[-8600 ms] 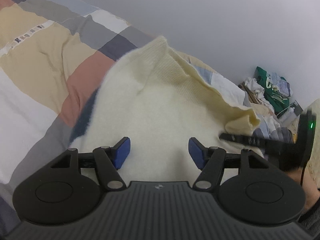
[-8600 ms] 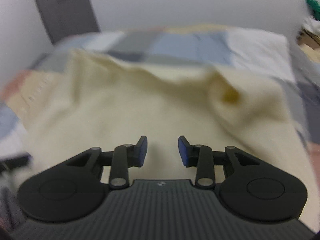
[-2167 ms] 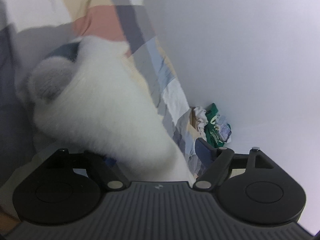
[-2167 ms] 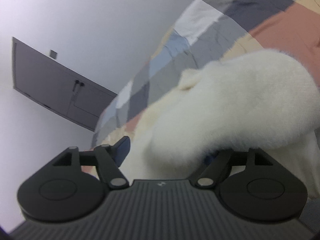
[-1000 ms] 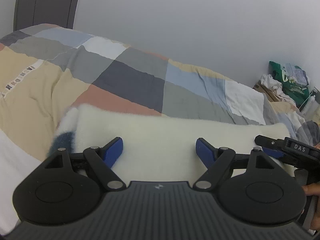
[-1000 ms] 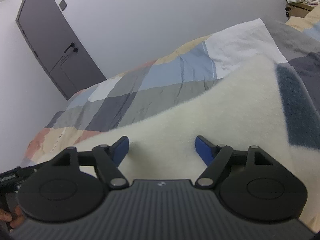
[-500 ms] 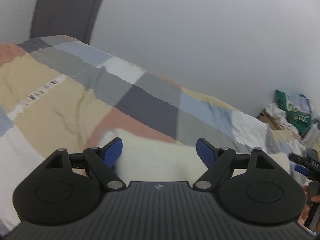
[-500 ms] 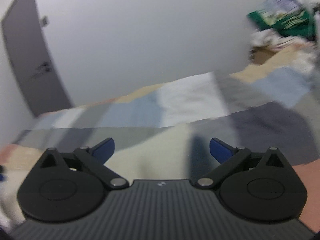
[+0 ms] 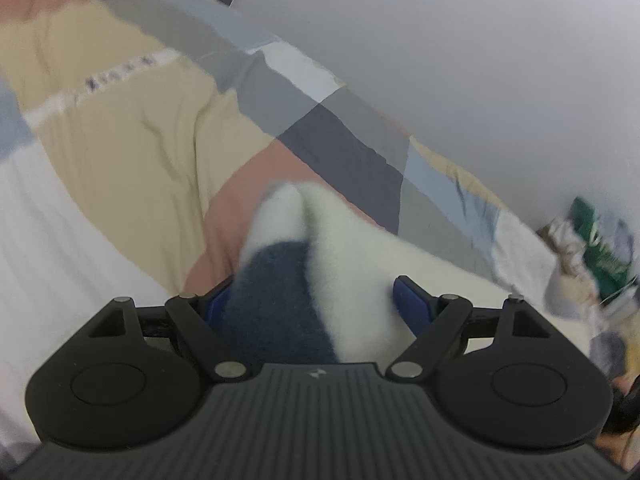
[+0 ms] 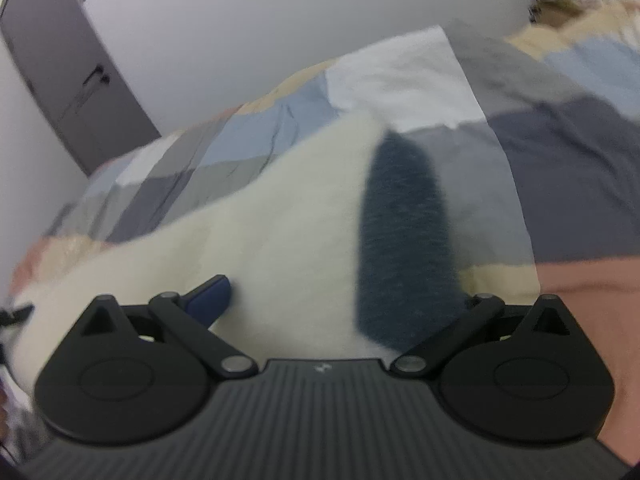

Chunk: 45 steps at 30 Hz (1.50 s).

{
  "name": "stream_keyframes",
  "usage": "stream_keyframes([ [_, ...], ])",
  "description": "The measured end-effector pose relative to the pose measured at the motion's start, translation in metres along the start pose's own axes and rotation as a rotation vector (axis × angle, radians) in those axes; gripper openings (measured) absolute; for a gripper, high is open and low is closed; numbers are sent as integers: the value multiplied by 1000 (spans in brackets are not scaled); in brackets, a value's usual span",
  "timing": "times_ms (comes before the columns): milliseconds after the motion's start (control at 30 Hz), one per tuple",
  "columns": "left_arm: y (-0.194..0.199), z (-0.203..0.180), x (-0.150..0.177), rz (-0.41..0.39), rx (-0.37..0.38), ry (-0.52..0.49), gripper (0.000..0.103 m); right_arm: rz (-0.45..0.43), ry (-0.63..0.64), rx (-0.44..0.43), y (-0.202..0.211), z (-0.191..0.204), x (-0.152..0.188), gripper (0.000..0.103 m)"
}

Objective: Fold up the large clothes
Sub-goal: 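Grasp the navy-striped cuff end of the roll with the left gripper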

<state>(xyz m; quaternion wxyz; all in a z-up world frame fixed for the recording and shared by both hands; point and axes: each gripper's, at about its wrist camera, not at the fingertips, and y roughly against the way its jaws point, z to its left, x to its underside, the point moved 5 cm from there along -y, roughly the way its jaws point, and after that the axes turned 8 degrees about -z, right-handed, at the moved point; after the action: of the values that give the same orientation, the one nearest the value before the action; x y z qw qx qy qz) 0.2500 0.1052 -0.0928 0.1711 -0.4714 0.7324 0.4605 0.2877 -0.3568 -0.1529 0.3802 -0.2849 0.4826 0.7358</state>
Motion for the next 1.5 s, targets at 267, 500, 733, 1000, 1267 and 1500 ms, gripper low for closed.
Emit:
stream_keyframes([
  [267,-2,-2,2,1,42,32,78,-57,52,-4,16,15,-7,43],
  [500,15,-16,-13,-94,45,-15,31,-197,84,-27,34,29,-27,34],
  [733,-1,-38,-17,-124,28,-138,31,-165,31,44,2,10,-22,38],
  [1000,-21,-20,-12,-25,-10,-119,40,-120,-52,70,-5,-1,-11,58],
  [1267,33,-49,-2,-98,-44,-191,79,-176,-174,168,32,1,-11,84],
  [1500,89,-80,18,-93,76,-148,86,-283,-28,153,60,40,-12,87],
])
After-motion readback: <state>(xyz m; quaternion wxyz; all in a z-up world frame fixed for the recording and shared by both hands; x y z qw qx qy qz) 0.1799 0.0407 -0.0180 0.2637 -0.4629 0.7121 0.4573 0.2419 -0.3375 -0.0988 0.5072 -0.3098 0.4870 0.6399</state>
